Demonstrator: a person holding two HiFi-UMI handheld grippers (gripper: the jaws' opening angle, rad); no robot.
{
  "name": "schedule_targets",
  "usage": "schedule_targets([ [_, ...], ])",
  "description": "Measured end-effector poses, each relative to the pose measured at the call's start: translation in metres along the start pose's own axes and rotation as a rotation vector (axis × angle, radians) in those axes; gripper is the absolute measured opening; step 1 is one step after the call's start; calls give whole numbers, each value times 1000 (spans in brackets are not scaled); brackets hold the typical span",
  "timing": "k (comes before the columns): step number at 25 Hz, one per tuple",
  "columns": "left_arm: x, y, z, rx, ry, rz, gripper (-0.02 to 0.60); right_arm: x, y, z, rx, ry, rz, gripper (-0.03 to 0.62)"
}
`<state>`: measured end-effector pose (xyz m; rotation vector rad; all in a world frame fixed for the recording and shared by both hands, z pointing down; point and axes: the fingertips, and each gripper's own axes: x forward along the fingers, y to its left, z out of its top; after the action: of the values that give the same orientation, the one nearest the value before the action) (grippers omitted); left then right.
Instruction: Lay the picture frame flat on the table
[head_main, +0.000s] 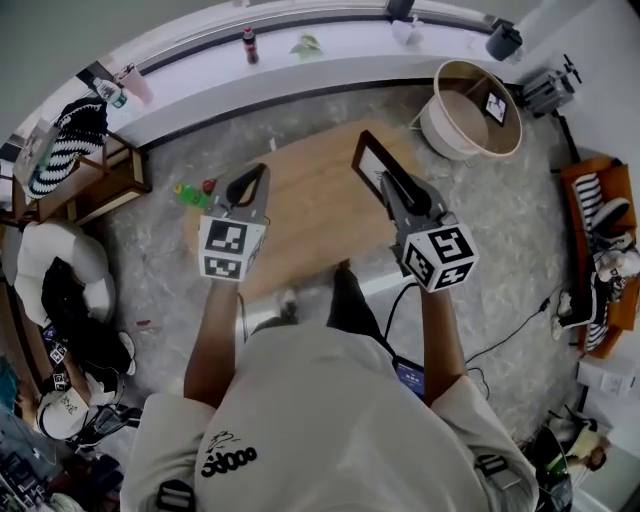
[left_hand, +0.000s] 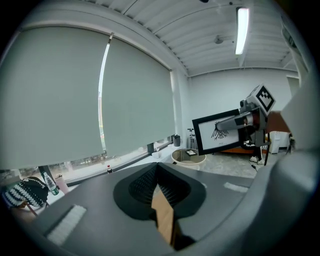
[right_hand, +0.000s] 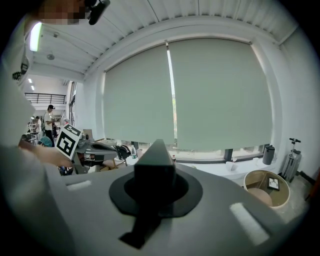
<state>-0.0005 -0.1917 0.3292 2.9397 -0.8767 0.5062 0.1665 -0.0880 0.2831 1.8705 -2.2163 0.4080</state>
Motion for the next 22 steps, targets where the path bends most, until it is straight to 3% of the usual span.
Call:
schedule_targets([
  [8,57,2,-10,-87,65,67,11,50,-62,-8,-4,71,92,14],
  [22,123,6,-73,-150,211,138,11,139,-122,-76,44,184,229,14],
])
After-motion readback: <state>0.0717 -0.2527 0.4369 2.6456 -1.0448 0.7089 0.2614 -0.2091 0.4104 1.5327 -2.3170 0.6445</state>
